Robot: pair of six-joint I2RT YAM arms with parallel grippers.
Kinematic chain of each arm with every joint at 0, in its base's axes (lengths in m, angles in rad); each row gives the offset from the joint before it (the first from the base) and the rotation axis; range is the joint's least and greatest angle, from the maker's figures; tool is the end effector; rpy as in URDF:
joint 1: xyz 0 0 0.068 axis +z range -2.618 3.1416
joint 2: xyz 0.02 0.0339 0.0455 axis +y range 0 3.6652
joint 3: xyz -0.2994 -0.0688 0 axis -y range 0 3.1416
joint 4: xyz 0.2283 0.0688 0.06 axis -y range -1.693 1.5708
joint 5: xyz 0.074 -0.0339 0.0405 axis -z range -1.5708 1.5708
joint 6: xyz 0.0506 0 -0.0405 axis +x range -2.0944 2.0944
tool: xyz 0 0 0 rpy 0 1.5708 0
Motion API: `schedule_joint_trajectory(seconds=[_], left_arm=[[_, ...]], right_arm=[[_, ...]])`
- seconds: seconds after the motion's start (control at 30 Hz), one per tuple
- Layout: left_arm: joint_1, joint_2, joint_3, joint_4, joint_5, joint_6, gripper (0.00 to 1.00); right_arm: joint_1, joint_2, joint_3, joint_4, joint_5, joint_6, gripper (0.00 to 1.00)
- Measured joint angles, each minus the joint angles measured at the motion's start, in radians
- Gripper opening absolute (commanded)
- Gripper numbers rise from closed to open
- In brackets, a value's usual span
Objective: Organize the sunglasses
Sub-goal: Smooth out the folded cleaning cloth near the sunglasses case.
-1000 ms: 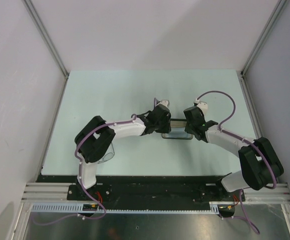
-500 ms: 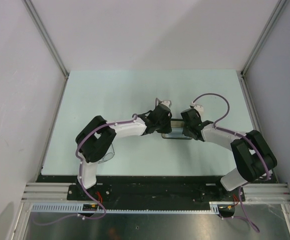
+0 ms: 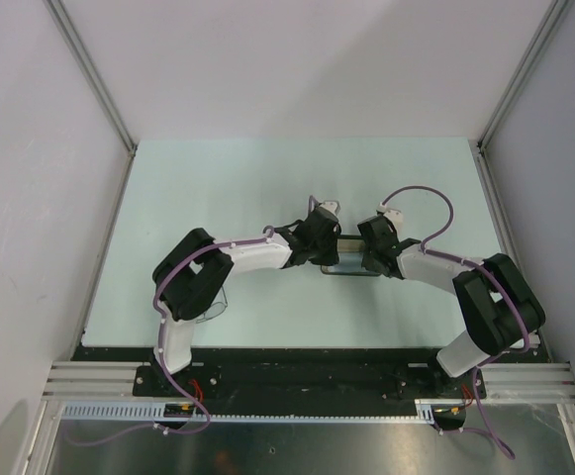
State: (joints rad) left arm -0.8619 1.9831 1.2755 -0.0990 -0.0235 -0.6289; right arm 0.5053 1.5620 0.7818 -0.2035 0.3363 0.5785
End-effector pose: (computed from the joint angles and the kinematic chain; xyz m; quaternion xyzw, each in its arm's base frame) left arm 0.2865 -0.3322 0.1951 0.1035 0.9220 -0.2449 0.2814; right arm 0.2612 0.1254 0.1936 0.0829 0.9413 0.0099 0.3270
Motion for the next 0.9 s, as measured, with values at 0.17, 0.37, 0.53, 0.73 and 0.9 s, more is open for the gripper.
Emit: schedule_joint_trajectory(seconds=[0.17,0.37,0.53,0.73,0.9], left_arm=[[0.000,0.000,-0.006,0.000,-0.004,0.000,0.12],[-0.001,0.000,-0.025,0.000,-0.020,0.000,0.12],[-0.002,0.000,-0.038,0.002,-0.027,0.000,0.12],[-0.002,0.000,-0.038,0.002,-0.035,0.000,0.16],[-0.003,-0.009,-0.044,-0.001,-0.063,0.001,0.18]], right_arm=[[-0.001,0.002,0.000,0.000,0.006,0.016,0.00],[-0.001,0.002,0.000,0.000,0.011,0.031,0.00],[-0.001,0.002,0.000,0.000,0.015,0.032,0.00],[-0.001,0.001,0.000,0.000,0.019,0.036,0.00],[-0.001,-0.013,0.000,-0.015,0.047,0.042,0.00]])
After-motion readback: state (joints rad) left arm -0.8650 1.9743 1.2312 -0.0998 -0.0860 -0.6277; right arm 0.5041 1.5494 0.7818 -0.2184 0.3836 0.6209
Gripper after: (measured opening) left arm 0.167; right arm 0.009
